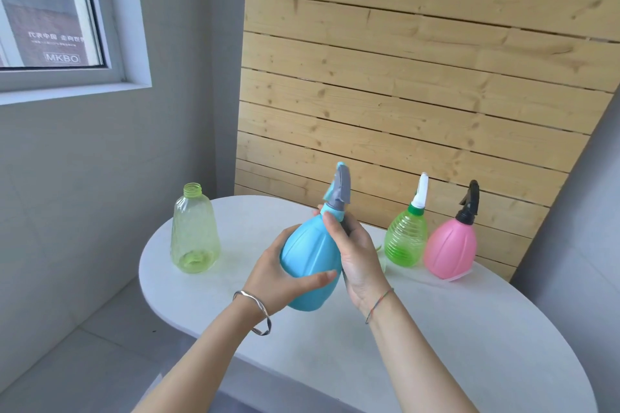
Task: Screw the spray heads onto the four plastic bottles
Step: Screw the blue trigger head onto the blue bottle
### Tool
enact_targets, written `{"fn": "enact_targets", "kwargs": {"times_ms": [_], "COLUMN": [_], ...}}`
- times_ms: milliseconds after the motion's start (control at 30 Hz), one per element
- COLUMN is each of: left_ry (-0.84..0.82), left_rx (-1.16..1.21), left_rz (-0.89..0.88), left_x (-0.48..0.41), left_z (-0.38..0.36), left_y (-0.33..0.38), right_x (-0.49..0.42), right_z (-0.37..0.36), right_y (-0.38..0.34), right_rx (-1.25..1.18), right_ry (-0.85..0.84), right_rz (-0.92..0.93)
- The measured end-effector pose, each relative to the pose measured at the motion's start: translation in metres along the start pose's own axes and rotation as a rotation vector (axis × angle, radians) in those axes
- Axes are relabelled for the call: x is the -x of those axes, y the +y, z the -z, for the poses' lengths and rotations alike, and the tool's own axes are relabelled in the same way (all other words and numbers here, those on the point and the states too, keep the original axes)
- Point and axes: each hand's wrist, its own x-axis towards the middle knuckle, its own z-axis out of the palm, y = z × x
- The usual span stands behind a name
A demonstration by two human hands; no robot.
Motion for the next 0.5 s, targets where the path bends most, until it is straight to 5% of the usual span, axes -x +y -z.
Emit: {"fn": "enact_targets", "kwargs": {"times_ms": [100, 300, 500], "left_ry": [-0.007, 0.008, 0.0], "left_rx": [-0.009, 0.003, -0.01], "left_rz": [-0.012, -0.009, -0.011], "left_x": [0.0007, 0.0008, 0.0024], "left_z": [-0.0007, 0.0028, 0.0007], "left_y": [0.0015, 0.0029, 0.0024], "right_x": [0.0005, -0.0015, -0.0001], "right_z": [-0.0028, 0.0, -0.0015], "right_y": [0.002, -0.0035, 0.0008], "right_rx": [-0.013, 0.006, 0.035], "right_ry": [0.076, -0.087, 0.013], "right_rz": [0.03, 0.033, 0.047]}}
